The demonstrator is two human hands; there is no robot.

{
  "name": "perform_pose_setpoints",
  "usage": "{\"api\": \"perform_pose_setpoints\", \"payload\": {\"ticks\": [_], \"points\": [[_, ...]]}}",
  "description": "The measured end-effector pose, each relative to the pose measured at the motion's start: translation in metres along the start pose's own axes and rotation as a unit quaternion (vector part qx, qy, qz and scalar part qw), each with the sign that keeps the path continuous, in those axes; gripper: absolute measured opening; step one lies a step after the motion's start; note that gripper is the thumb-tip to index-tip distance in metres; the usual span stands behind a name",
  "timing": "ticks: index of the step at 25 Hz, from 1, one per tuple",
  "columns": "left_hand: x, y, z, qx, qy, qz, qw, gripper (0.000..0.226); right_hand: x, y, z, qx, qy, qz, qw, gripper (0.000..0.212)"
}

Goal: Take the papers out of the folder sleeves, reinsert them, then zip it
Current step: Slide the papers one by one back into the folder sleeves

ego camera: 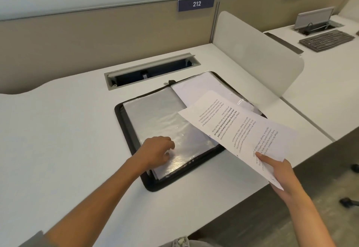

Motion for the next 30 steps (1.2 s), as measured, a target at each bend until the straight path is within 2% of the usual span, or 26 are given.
{"api": "perform_pose_setpoints", "payload": {"ticks": [2, 3, 5, 7, 8, 11, 14, 17, 20, 22, 26, 30], "points": [[0.003, -0.002, 0.004, -0.047, -0.014, 0.058, 0.997, 0.039, 0.002, -0.003, -0.009, -0.003, -0.001, 0.007, 1.0, 0.067], [0.005, -0.002, 0.007, -0.064, -0.017, 0.08, 0.995, 0.041, 0.004, -0.005, -0.013, -0.004, -0.001, 0.004, 1.0, 0.067], [0.011, -0.002, 0.011, -0.086, -0.014, 0.094, 0.992, 0.039, 0.008, -0.011, -0.019, -0.006, 0.004, -0.017, 1.0, 0.093], [0.018, -0.004, 0.015, -0.074, -0.011, 0.101, 0.992, 0.022, 0.013, -0.018, -0.026, -0.001, 0.006, -0.038, 0.999, 0.112], [0.021, -0.006, 0.017, -0.064, -0.007, 0.114, 0.991, 0.017, 0.016, -0.023, -0.028, -0.011, 0.011, -0.04, 0.999, 0.11], [0.03, -0.013, 0.023, -0.048, 0.004, 0.16, 0.986, 0.025, 0.024, -0.036, -0.038, -0.03, 0.028, -0.036, 0.999, 0.091], [0.036, -0.02, 0.028, -0.063, 0.007, 0.194, 0.979, 0.021, 0.033, -0.049, -0.044, -0.059, 0.045, -0.065, 0.995, 0.106], [0.041, -0.022, 0.032, -0.057, 0.012, 0.233, 0.971, 0.013, 0.037, -0.061, -0.052, -0.095, 0.064, -0.083, 0.99, 0.103], [0.041, -0.02, 0.038, -0.037, 0.02, 0.253, 0.967, 0.018, 0.042, -0.07, -0.057, -0.123, 0.079, -0.103, 0.984, 0.106], [0.039, -0.019, 0.044, -0.015, 0.024, 0.233, 0.972, 0.018, 0.045, -0.073, -0.061, -0.149, 0.094, -0.109, 0.978, 0.103], [0.035, -0.02, 0.051, -0.008, 0.023, 0.142, 0.99, 0.045, 0.046, -0.074, -0.068, -0.179, 0.124, -0.104, 0.97, 0.108], [0.03, -0.018, 0.052, -0.042, 0.036, 0.008, 0.998, 0.053, 0.047, -0.071, -0.07, -0.174, 0.123, -0.102, 0.972, 0.108]]}}
Point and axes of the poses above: each hand's wrist, its own z-axis towards the middle knuckle, its own y-axis out of the palm, x = y × z, the point moved 1 cm from there along z, towards the middle knuckle, and after that the axes turned 10 degrees about -z, right-handed, at the moved point
